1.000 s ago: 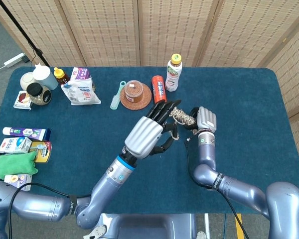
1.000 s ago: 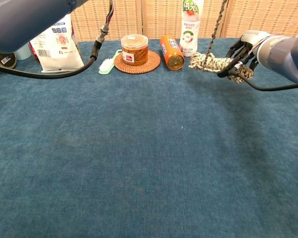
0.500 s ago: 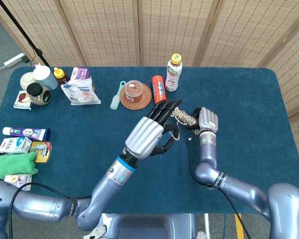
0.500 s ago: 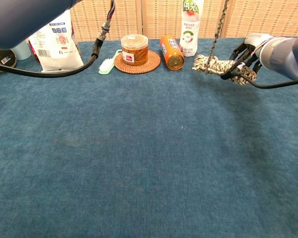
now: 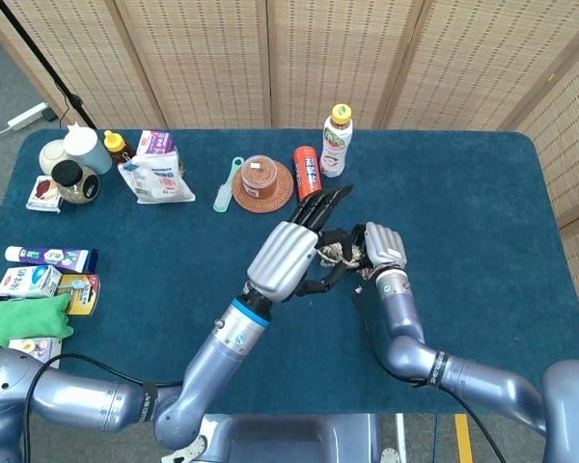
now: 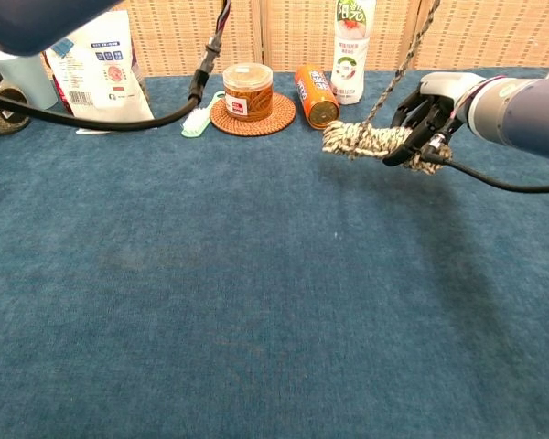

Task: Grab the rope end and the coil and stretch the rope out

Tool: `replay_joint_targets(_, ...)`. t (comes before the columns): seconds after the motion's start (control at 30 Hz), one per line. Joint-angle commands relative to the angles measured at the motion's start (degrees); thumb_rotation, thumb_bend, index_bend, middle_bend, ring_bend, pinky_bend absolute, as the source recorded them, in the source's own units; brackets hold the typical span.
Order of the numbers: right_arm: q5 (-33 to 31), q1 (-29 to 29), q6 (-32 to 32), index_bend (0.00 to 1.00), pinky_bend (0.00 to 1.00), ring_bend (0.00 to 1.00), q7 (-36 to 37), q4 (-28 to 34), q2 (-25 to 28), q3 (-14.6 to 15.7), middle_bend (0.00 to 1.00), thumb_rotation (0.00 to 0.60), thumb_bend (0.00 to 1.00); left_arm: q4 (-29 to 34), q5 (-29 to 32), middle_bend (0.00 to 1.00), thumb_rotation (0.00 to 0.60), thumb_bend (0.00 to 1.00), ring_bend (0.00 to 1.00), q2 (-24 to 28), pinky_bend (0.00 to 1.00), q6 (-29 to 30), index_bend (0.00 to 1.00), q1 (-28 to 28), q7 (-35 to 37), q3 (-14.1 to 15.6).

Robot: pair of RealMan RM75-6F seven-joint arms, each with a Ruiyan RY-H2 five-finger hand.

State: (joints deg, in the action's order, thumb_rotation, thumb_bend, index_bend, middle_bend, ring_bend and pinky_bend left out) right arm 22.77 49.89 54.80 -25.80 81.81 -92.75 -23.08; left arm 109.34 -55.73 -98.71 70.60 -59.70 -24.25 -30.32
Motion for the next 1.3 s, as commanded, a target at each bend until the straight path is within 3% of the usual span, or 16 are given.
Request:
replay_joint_targets(0.03, 2.81, -1.24, -2.28, 0.77, 0.65, 0.54, 1.04, 3.49, 2.27, 1.98, 0.64, 0.600, 0.75, -1.09, 1.04, 0.00, 0.600, 0.42, 0.00, -0.38, 0.00, 0.78, 0.61, -0.89, -0.18, -1.60)
replay_joint_targets(0.2, 7.11, -2.19, -4.11, 0.77, 0.65, 0.54, 1.67, 7.36, 4.52, 5.09, 0.64, 0.600, 0.75, -5.74, 4.10, 0.00, 0.600, 0.42, 0.00, -1.37, 0.00, 1.79, 0.61, -3.13, -0.94, -4.98)
replay_joint_targets(0.27, 9.54, -3.07, -7.06, 0.77, 0.65, 0.54, 3.50, 11.85, 6.84, 6.09, 0.64, 0.600, 0.75, -10.31, 7.32, 0.00, 0.600, 0.42, 0.00, -2.43, 0.00, 1.71, 0.61, -4.33, -0.55, -6.91)
replay_joint_targets(0.4, 12.09, -4.19, -10.23, 0.77, 0.65, 0.54, 7.27, 15.96, 9.87, 6.02, 0.64, 0.600, 0.75, -13.99, 8.60, 0.00, 0.600, 0.41, 0.00, -3.26, 0.00, 1.58, 0.61, -5.00, 0.45, -7.18)
replay_joint_targets(0.7, 18.02, -6.17, -19.21, 0.77, 0.65, 0.54, 18.15, 25.54, 18.50, 4.32, 0.64, 0.600, 0.75, -23.72, 10.05, 0.00, 0.600, 0.41, 0.00, -3.46, 0.00, -0.66, 0.61, -3.62, 5.11, -5.24)
replay_joint_targets(0.8, 18.96, -7.21, -22.98, 0.77, 0.65, 0.54, 24.49, 28.72, 21.36, 1.80, 0.64, 0.600, 0.75, -27.90, 10.77, 0.00, 0.600, 0.41, 0.00, -3.97, 0.00, -2.10, 0.61, -3.06, 6.75, -4.20)
replay_joint_targets(1.13, 20.99, -7.26, -26.25, 0.77, 0.65, 0.54, 32.16, 29.80, 24.12, -0.30, 0.64, 0.600, 0.75, -31.83, 10.77, 0.00, 0.600, 0.41, 0.00, -4.89, 0.00, -4.62, 0.61, -2.95, 10.08, -3.46)
replay_joint_targets(1.3, 19.67, -7.29, -27.57, 0.77, 0.65, 0.54, 39.30, 30.02, 25.09, -3.54, 0.64, 0.600, 0.75, -35.59, 8.33, 0.00, 0.600, 0.41, 0.00, -6.18, 0.00, -4.73, 0.61, -2.30, 8.89, 0.86)
